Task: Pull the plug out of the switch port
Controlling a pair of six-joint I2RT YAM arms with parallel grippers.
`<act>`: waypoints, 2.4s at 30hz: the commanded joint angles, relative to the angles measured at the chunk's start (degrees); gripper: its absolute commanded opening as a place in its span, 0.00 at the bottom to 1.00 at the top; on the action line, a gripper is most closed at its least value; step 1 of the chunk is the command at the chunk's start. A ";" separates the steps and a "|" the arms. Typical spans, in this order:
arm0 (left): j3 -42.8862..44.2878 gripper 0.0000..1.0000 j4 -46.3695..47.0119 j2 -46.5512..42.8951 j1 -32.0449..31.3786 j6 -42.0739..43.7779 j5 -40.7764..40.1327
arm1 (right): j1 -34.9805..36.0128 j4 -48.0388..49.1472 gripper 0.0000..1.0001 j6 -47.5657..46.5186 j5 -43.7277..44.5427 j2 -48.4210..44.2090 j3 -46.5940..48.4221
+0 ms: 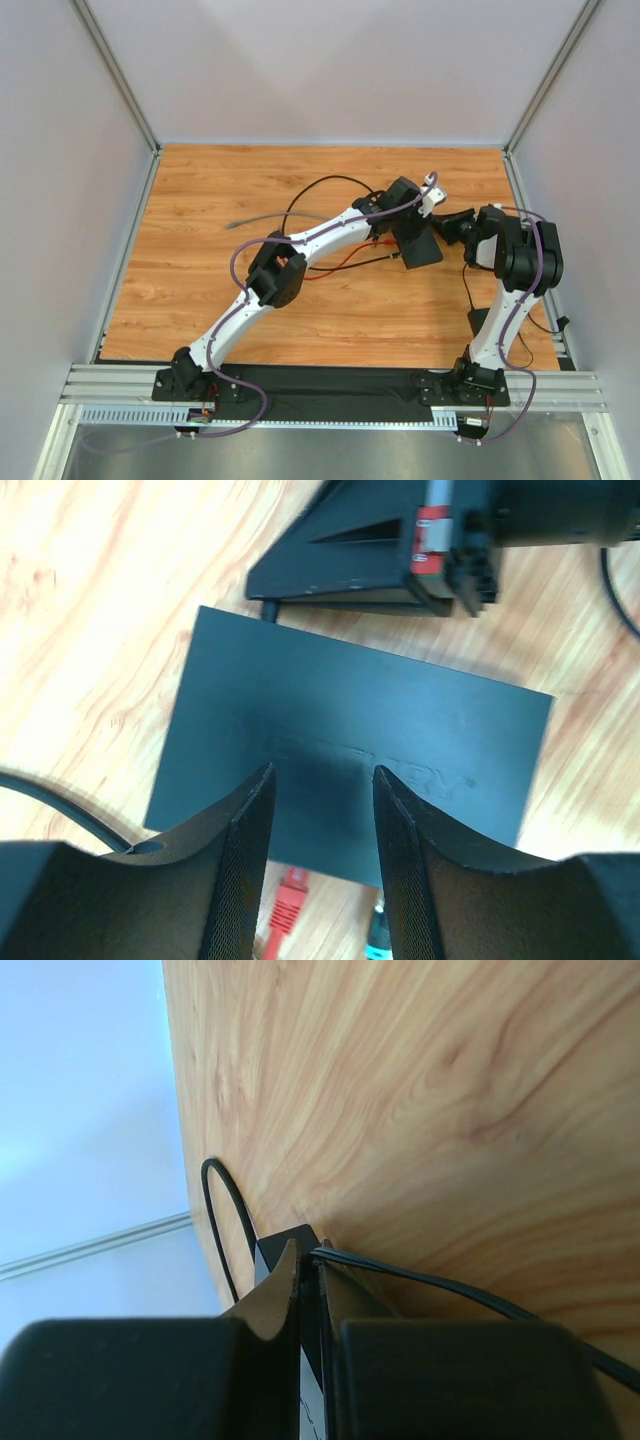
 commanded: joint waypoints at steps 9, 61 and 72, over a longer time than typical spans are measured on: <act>4.53 0.51 -7.87 2.01 -0.05 0.00 -0.42 | 1.26 3.14 0.00 1.24 -2.45 -4.75 -2.57; 12.27 0.28 -16.67 10.53 0.92 -10.37 1.87 | 2.84 -16.01 0.00 -2.88 19.09 -8.44 4.80; 12.27 0.25 -16.75 10.53 1.01 -10.37 2.05 | 1.80 -14.07 0.00 -0.34 14.79 -5.37 5.15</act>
